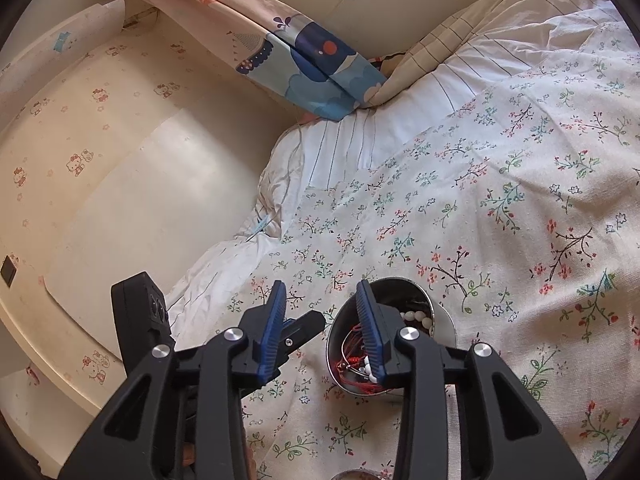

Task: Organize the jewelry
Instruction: 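Open both grippers to release the bangle and white bracelet into the tin, then withdraw both open grippers from the tin toward the remaining jewelry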

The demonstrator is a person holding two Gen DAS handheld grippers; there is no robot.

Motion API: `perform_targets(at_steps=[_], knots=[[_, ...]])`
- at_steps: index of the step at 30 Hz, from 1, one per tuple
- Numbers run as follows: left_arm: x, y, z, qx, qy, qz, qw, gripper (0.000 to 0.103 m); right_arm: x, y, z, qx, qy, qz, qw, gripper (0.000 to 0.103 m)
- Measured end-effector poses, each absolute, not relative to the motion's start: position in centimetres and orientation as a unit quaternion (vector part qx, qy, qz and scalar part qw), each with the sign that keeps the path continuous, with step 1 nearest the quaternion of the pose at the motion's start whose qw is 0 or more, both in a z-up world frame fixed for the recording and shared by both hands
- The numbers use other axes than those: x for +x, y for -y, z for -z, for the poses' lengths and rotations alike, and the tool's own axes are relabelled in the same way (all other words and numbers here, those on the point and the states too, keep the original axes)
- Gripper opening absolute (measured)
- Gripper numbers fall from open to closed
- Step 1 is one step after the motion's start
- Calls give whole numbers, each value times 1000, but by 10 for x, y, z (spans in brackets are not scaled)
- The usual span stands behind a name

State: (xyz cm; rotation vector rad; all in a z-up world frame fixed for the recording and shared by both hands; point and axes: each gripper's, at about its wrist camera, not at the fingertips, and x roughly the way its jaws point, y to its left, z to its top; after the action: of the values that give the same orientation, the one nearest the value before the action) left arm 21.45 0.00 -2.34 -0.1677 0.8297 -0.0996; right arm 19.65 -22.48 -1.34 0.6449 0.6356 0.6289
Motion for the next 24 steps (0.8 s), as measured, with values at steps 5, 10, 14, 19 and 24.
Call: perform_targets(at_steps=[5, 10, 14, 19, 24], knots=[[214, 0, 23, -78, -401, 43, 912, 57, 198, 228, 15, 310, -302, -291, 853, 54], [214, 1, 23, -73, -400, 41, 913, 61, 199, 228, 17, 312, -307, -289, 852, 59], [214, 1, 24, -73, -401, 39, 912, 62, 198, 229, 17, 312, -307, -288, 851, 61], [212, 3, 25, -64, -399, 33, 914, 63, 199, 230, 18, 315, -309, -286, 851, 62], [211, 6, 24, -52, -394, 30, 917, 66, 199, 229, 19, 313, -311, -286, 851, 63]])
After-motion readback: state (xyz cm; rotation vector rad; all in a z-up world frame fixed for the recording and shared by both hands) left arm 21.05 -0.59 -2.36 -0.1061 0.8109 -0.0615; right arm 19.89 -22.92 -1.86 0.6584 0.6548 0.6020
